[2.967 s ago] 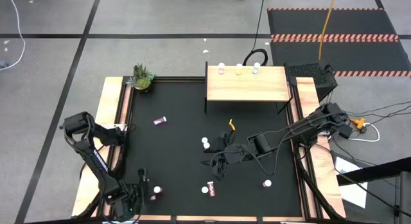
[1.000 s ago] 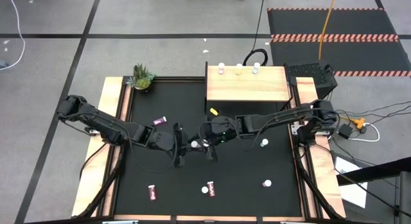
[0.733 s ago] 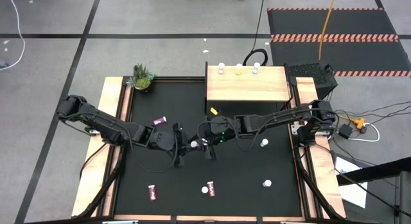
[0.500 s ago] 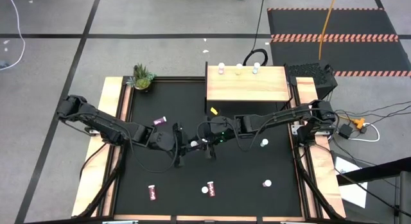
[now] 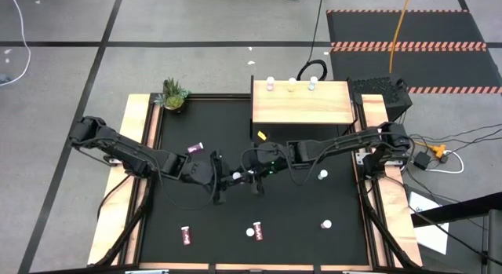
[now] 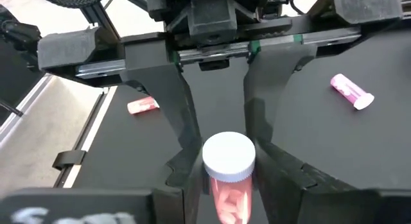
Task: Pick and place medicine bottles onto shelf by color
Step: Put the middle pink pill bottle on the shelf
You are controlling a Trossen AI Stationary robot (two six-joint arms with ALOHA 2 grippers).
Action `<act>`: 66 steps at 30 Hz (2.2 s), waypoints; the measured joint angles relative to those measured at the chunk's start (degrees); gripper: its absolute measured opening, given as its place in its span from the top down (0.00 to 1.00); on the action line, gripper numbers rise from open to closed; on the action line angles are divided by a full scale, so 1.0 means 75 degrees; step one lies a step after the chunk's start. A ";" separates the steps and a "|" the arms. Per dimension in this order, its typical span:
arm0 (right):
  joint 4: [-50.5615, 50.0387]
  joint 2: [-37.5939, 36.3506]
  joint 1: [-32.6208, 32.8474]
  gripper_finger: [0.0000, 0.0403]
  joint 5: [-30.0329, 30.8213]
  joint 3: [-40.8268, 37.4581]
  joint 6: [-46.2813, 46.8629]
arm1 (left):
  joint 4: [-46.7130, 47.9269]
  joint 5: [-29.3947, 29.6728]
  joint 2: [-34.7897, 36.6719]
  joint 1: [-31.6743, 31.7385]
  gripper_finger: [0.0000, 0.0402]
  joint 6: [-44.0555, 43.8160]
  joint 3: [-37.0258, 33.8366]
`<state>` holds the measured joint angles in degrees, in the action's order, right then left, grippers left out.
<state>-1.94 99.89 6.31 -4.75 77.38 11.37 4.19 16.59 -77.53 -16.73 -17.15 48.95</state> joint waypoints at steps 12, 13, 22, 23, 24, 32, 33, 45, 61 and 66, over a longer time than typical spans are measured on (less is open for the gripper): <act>-0.0171 -0.1664 -0.0774 0.71 0.0266 -0.0535 -0.0537 | 0.0240 -0.0005 0.0422 0.0182 0.25 -0.0584 0.0009; -0.0177 -0.2057 -0.0911 0.71 0.0422 -0.0789 -0.0615 | 0.0208 -0.0002 0.0485 0.0195 0.22 -0.0586 0.0009; 0.0246 -0.6578 -0.3118 0.71 0.2564 -0.3944 -0.1418 | 0.0223 0.0510 0.0844 0.0303 0.13 -0.0702 0.0009; 0.0242 -0.6894 -0.3472 0.71 0.2646 -0.4187 -0.1480 | 0.0204 0.0582 0.0844 0.0340 0.13 -0.0732 0.0009; 0.0253 -0.7148 -0.3842 0.71 0.2652 -0.4393 -0.1557 | 0.0204 0.0600 0.0844 0.0398 0.13 -0.0759 0.0009; 0.0333 -0.6757 -0.6784 0.71 0.1864 -0.4814 -0.2042 | -0.0232 0.0601 0.0841 0.0968 0.13 -0.0952 0.0006; 0.0399 -0.6587 -0.7139 0.71 0.1598 -0.4812 -0.1984 | -0.0247 0.0602 0.0841 0.1017 0.13 -0.0981 0.0006; 0.0586 -0.5466 -0.9466 0.71 -0.0798 -0.4811 -0.1579 | -0.0061 0.0606 0.0838 0.1094 0.13 -0.1202 0.0000; 0.0511 -0.5213 -0.9797 0.71 -0.0795 -0.4808 -0.1757 | 0.0093 0.0666 0.0835 0.1177 0.13 -0.1129 0.0000; 0.0512 -0.5213 -0.9889 0.71 -0.0796 -0.4808 -0.1621 | 0.0096 0.0668 0.0835 0.1177 0.13 -0.0975 0.0000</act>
<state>1.90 60.80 -67.86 -10.72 41.32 -0.79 4.91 21.61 -71.26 -7.90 -24.46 48.95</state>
